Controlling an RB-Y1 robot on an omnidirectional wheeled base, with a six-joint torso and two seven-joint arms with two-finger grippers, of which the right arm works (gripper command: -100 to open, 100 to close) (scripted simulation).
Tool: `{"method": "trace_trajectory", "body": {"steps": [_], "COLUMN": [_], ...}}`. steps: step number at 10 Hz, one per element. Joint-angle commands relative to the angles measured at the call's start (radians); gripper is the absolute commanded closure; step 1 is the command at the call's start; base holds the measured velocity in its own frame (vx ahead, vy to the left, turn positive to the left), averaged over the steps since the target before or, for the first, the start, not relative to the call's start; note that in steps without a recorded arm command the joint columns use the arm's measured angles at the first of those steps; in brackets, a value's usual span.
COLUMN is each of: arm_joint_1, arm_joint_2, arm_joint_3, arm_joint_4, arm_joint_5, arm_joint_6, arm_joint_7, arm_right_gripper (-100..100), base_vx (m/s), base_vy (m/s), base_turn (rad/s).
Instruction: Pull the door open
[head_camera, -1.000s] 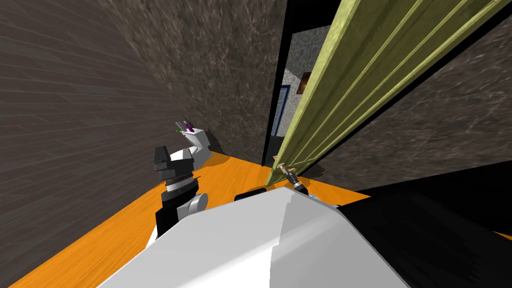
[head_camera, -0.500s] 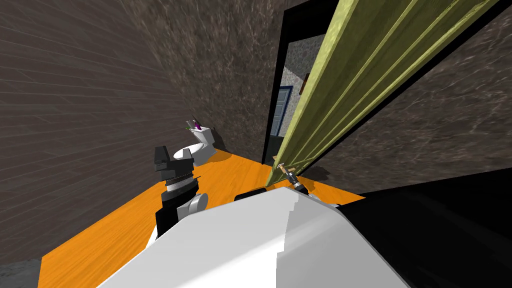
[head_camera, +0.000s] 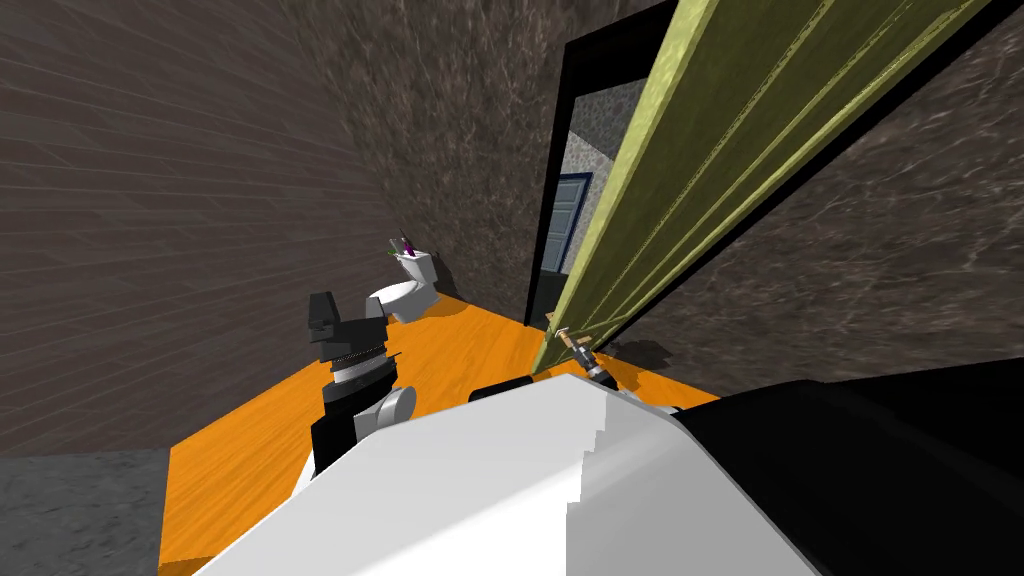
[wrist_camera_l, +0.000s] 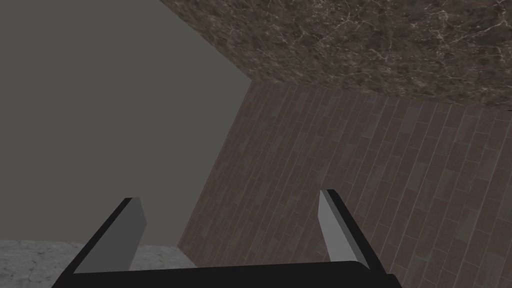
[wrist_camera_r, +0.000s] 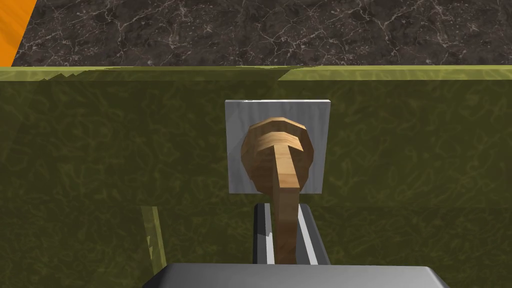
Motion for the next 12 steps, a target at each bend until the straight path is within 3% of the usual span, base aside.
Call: {"method": "trace_trajectory", "body": {"steps": [1,7,10,12], "arm_joint_1": [0.015,0.023,0.023,0.018], "arm_joint_2": [-0.003,-0.009,-0.004,-0.007], "arm_joint_3": [-0.010,-0.027,-0.023,-0.022], "arm_joint_4": [-0.019,0.001,0.002,0.018], "arm_joint_5": [0.002,0.013,0.017,0.016], "arm_joint_6": [0.003,-0.027,-0.024,-0.032], "arm_joint_7": [-0.006,-0.005,-0.007,-0.004], "arm_right_gripper": [100,100,100,100], "base_vx": [-0.162,-0.198,-0.078,-0.154], "base_vy": [-0.071,-0.079,-0.008,-0.067], "base_turn": [0.259,0.173,0.000,0.162]}}
